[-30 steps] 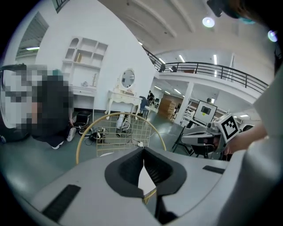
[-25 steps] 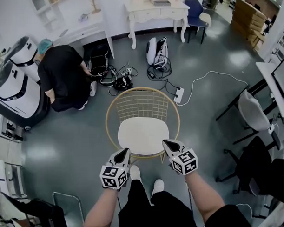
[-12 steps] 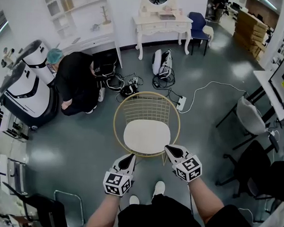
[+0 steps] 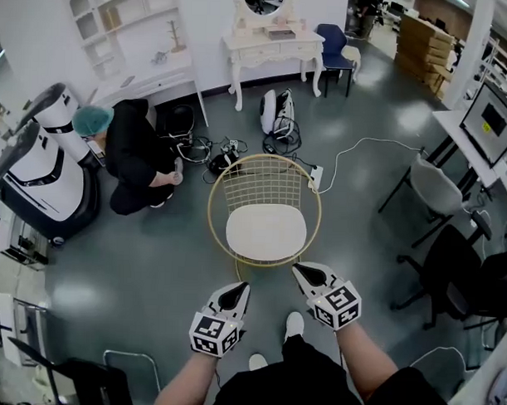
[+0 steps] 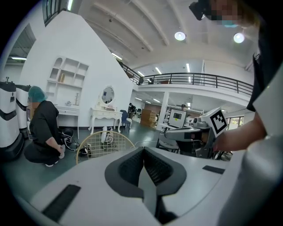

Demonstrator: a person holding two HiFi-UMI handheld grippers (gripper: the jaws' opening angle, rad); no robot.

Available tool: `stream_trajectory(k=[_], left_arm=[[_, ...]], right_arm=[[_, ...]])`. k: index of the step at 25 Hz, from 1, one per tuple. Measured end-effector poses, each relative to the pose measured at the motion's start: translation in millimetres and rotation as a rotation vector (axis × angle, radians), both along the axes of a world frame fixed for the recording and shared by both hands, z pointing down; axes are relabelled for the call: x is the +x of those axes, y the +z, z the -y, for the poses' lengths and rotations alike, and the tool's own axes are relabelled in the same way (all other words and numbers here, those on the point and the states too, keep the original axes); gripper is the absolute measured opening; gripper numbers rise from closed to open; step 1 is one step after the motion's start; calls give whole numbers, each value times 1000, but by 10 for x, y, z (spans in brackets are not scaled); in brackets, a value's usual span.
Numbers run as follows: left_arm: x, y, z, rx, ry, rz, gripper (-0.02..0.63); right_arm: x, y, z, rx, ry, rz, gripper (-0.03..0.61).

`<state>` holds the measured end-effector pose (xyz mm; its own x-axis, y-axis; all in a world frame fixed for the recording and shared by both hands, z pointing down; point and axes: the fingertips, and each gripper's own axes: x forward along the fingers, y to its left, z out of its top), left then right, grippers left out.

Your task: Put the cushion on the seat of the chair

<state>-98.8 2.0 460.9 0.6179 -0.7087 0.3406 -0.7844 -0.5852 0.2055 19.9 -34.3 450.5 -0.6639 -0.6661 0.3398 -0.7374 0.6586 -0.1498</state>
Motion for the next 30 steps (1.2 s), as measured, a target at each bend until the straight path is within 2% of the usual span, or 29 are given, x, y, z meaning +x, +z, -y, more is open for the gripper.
stream_trajectory(k=[9, 14, 30], left_arm=[[-393, 173, -734, -25, 64, -19, 17], [-513, 289, -1037, -53, 76, -24, 17], [-396, 147, -1272, -26, 93, -38, 17]], right_arm=[[-416, 159, -884, -27, 50, -15, 12], [-514, 239, -1250, -46, 71, -24, 12], [-499, 33, -1590, -11, 78, -25, 12]])
